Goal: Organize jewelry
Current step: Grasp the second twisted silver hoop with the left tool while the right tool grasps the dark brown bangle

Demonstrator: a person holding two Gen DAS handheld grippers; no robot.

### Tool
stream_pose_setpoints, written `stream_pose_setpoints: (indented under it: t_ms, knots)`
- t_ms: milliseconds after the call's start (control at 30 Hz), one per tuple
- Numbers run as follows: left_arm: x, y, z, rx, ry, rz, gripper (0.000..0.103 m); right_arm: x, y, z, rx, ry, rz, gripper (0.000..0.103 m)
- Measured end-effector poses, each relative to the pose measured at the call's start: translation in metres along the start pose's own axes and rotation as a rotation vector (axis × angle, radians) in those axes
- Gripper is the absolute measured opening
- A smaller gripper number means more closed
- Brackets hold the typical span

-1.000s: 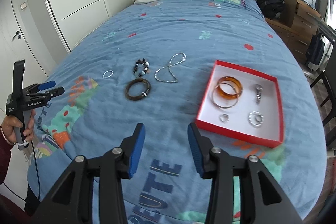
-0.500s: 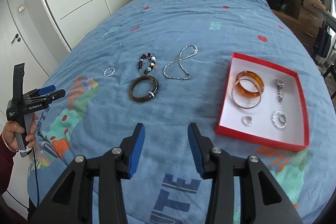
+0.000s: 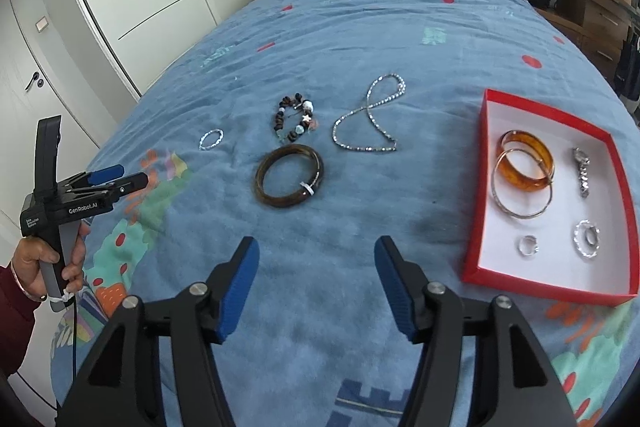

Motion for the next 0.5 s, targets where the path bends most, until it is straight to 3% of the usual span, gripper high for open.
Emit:
stream_pose_setpoints:
  t_ms: [500]
  knots:
    - [0.057, 0.012, -0.031, -0.005, -0.01, 0.049, 0.093, 0.065, -0.019, -0.008, 0.048, -0.014, -0.021, 0.078]
Point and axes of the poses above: each gripper's, at about its wrist camera, not at the fingertips, and x roughly the way its jaws point, y to its right, z to its underside, the point moved 8 cm from there along x, roughly the way its jaws point, and after that the axes turned 6 degrees about y, right-handed, at the moved point
